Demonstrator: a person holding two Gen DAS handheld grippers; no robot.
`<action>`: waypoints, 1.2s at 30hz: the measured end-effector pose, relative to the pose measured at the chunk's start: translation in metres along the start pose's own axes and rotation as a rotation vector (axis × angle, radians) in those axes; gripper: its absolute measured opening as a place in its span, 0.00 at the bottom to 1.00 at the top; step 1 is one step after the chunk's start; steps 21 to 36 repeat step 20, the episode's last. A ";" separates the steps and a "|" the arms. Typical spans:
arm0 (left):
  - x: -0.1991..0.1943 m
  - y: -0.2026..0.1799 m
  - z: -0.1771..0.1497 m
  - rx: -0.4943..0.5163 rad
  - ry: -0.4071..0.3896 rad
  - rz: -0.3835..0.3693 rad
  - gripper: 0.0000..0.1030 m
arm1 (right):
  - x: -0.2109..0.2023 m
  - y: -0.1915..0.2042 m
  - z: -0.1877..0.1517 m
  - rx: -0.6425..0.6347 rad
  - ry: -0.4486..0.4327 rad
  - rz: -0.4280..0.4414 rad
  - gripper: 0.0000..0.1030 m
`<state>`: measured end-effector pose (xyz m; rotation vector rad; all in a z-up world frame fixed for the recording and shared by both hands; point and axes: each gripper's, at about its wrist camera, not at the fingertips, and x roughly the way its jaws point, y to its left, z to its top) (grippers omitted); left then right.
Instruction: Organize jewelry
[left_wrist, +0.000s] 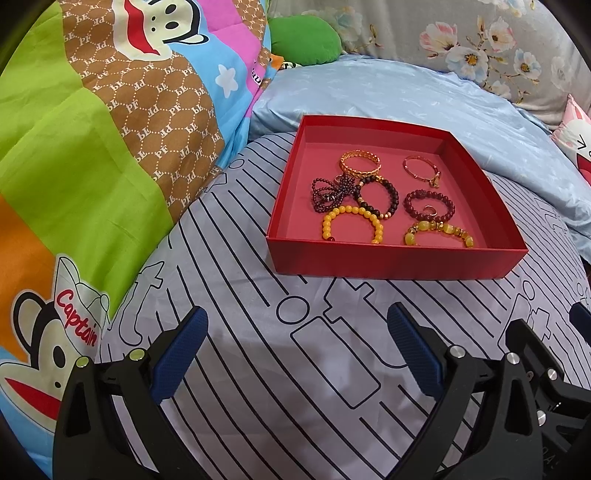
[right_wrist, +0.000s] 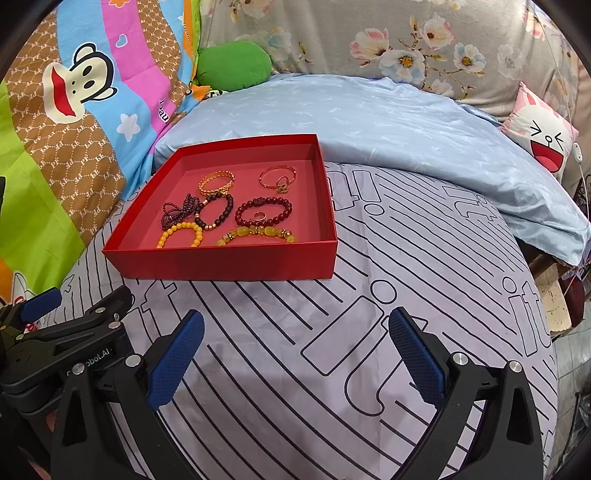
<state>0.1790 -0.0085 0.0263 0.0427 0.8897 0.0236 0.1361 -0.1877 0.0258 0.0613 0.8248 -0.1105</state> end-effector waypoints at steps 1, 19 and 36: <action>0.000 0.000 0.000 0.001 -0.001 0.000 0.90 | 0.000 0.000 0.000 0.000 0.000 0.000 0.94; -0.001 0.001 -0.001 -0.008 0.000 0.000 0.90 | 0.000 -0.001 -0.003 0.005 0.004 0.000 0.94; -0.001 0.001 -0.002 -0.007 0.001 0.000 0.90 | 0.000 -0.002 -0.002 0.004 0.004 0.000 0.94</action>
